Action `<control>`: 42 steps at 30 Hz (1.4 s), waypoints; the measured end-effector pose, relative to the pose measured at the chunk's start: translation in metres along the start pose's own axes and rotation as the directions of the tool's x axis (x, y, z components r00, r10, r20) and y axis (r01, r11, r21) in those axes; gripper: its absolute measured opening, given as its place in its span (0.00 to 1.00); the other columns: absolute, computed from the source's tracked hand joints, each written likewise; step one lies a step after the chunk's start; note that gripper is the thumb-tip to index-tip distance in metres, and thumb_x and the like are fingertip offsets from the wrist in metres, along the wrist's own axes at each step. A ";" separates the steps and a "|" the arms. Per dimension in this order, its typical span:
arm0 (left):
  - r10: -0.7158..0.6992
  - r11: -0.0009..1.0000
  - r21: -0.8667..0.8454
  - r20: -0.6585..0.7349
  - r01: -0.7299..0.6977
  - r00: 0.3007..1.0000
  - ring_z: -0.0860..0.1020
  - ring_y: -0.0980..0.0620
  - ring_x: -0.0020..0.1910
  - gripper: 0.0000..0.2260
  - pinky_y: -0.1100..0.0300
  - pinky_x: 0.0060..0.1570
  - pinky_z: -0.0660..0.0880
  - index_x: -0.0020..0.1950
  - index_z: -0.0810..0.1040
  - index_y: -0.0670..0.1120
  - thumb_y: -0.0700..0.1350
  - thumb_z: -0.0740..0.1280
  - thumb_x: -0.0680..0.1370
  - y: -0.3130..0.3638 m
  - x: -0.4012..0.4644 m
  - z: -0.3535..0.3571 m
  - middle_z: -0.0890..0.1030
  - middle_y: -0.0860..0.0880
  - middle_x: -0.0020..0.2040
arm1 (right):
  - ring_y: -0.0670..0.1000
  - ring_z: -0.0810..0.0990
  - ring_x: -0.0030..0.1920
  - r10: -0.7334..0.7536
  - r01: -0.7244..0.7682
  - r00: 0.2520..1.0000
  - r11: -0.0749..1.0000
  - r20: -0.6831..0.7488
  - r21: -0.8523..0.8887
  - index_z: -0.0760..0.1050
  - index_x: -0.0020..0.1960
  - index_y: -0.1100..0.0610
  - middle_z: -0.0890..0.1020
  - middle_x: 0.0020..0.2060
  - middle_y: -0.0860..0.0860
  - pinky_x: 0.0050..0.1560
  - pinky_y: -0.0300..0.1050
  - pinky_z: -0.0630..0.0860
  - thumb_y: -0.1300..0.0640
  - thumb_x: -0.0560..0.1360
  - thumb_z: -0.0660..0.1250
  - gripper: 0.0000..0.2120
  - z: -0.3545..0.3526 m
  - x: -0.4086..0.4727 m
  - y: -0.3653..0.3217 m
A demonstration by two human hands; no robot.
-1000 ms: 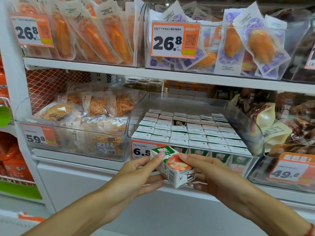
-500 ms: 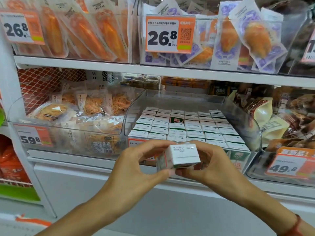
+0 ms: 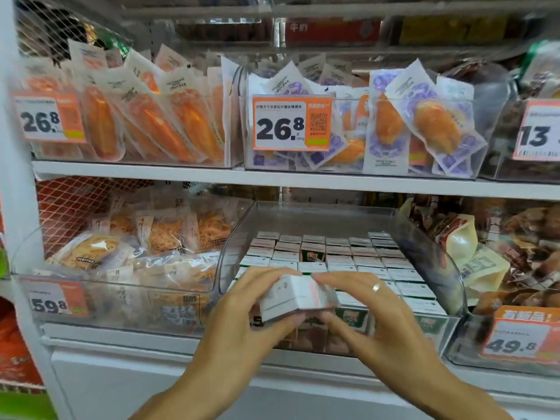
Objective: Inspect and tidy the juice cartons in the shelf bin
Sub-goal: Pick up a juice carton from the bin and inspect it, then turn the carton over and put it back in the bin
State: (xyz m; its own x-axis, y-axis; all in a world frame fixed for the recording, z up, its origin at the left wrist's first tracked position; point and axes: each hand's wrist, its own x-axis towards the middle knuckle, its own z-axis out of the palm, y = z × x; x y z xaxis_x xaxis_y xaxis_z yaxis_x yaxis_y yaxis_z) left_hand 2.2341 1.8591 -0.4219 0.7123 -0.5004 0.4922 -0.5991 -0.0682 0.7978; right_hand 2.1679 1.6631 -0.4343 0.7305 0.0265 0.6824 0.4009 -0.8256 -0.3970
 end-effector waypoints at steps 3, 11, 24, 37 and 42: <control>-0.008 1.000 -0.030 -0.114 0.005 0.993 0.76 0.65 0.54 0.23 0.69 0.50 0.76 0.60 0.77 0.59 0.58 0.71 0.66 0.001 0.036 0.006 0.77 0.61 0.54 | 0.45 0.72 0.65 0.194 -0.184 0.981 0.946 0.012 -0.266 0.68 0.71 0.43 0.75 0.64 0.41 0.62 0.42 0.71 0.42 0.78 0.60 0.22 -0.011 0.008 0.024; -0.047 0.922 0.382 -0.034 0.056 0.998 0.76 0.50 0.55 0.22 0.62 0.45 0.71 0.65 0.77 0.50 0.51 0.75 0.72 -0.044 0.137 0.025 0.78 0.51 0.56 | 0.46 0.70 0.66 0.460 -0.311 0.880 0.749 0.121 -0.586 0.70 0.68 0.46 0.74 0.67 0.42 0.59 0.41 0.67 0.37 0.80 0.47 0.25 -0.015 0.005 0.063; -0.337 0.749 0.662 0.424 -0.034 0.841 0.74 0.50 0.54 0.29 0.61 0.52 0.69 0.73 0.67 0.45 0.50 0.72 0.76 -0.047 0.198 0.024 0.77 0.49 0.62 | 0.49 0.74 0.62 0.411 -0.298 0.910 0.742 0.056 -0.600 0.73 0.66 0.48 0.77 0.62 0.45 0.54 0.43 0.69 0.41 0.80 0.50 0.22 -0.010 0.002 0.063; -0.357 0.715 0.683 0.541 -0.149 0.761 0.64 0.46 0.73 0.25 0.55 0.71 0.60 0.77 0.63 0.49 0.53 0.62 0.82 -0.076 0.192 0.034 0.64 0.47 0.76 | 0.50 0.75 0.60 0.409 -0.306 0.912 0.745 0.043 -0.593 0.74 0.65 0.50 0.78 0.61 0.47 0.50 0.43 0.68 0.45 0.81 0.54 0.19 -0.010 0.003 0.061; -0.315 0.724 0.664 0.559 -0.187 0.767 0.70 0.48 0.68 0.18 0.58 0.63 0.66 0.74 0.68 0.54 0.50 0.59 0.83 -0.082 0.191 0.032 0.72 0.49 0.70 | 0.50 0.75 0.59 0.402 -0.307 0.915 0.750 0.035 -0.586 0.75 0.64 0.50 0.79 0.60 0.47 0.47 0.41 0.65 0.45 0.81 0.55 0.18 -0.009 0.003 0.061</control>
State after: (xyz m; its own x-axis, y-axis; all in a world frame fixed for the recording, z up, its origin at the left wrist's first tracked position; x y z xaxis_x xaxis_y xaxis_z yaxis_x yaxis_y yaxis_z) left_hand 2.4075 1.7415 -0.4050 0.5305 -0.8449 -0.0685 -0.8095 -0.5289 0.2548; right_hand 2.1893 1.6075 -0.4507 0.8489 -0.2878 0.4433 -0.2478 -0.9576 -0.1471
